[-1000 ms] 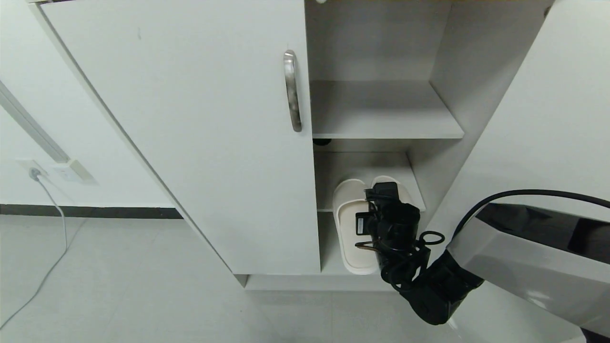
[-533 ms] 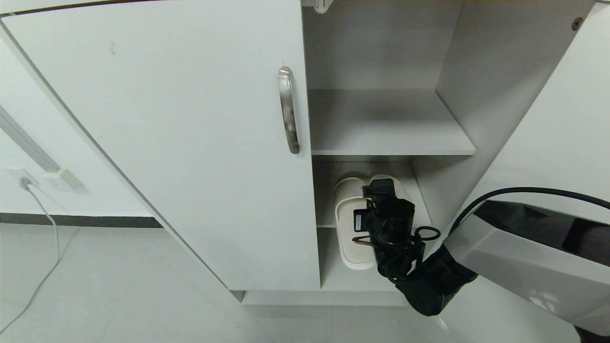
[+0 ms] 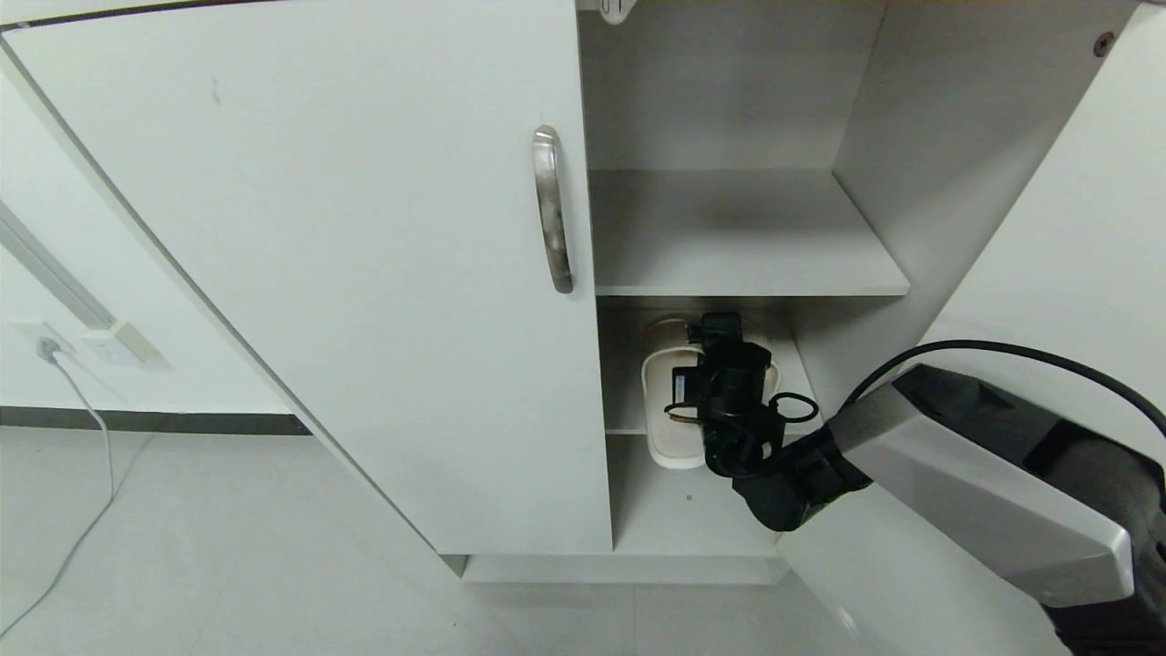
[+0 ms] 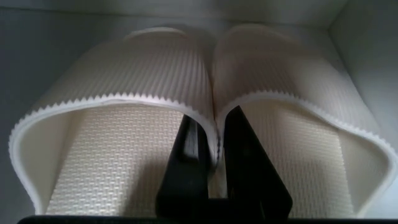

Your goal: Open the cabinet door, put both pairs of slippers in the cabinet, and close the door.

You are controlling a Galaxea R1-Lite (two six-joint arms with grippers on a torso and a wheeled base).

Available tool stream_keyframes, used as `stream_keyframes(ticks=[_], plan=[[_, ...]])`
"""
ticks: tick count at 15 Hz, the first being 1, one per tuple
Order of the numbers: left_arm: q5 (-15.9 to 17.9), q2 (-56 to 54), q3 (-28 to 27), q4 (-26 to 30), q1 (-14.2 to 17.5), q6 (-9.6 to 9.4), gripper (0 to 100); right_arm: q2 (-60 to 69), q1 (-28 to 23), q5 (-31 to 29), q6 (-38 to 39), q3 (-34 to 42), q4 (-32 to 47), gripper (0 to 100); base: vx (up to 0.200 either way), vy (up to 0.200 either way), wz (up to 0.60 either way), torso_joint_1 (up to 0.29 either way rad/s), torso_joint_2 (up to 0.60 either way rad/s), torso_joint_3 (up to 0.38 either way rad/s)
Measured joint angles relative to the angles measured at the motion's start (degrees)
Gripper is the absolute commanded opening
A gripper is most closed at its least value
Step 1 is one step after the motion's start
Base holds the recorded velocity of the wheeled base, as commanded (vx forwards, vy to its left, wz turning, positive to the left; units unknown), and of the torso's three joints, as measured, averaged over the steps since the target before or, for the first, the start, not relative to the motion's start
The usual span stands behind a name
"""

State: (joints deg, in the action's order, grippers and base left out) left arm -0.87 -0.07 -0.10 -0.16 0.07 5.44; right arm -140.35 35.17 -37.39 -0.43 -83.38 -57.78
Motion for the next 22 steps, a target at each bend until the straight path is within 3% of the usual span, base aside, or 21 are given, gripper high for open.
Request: stream_keyframes(ticks=[11, 12, 17, 22], plan=[[0.0, 0.0, 0.0, 0.0, 0.0, -0.22, 0, -3.6, -1.9, 1.2, 0.1, -10.0, 5.9, 0, 0.000, 0.000, 0.00, 0.000, 0.00, 0.000], [0.0, 0.0, 0.0, 0.0, 0.0, -0.27, 0, -3.9, -1.9, 1.2, 0.1, -10.2, 5.9, 100, 0.000, 0.000, 0.00, 0.000, 0.00, 0.000], [0.0, 0.0, 0.0, 0.0, 0.0, -0.27, 0, -3.8, -1.8, 1.1, 0.1, -7.7, 5.0, 100, 0.000, 0.000, 0.00, 0.000, 0.00, 0.000], [0.0, 0.0, 0.0, 0.0, 0.0, -0.33, 0, 3.9, 0.9, 1.0, 0.1, 6.9, -1.0, 100, 0.000, 0.000, 0.00, 0.000, 0.00, 0.000]])
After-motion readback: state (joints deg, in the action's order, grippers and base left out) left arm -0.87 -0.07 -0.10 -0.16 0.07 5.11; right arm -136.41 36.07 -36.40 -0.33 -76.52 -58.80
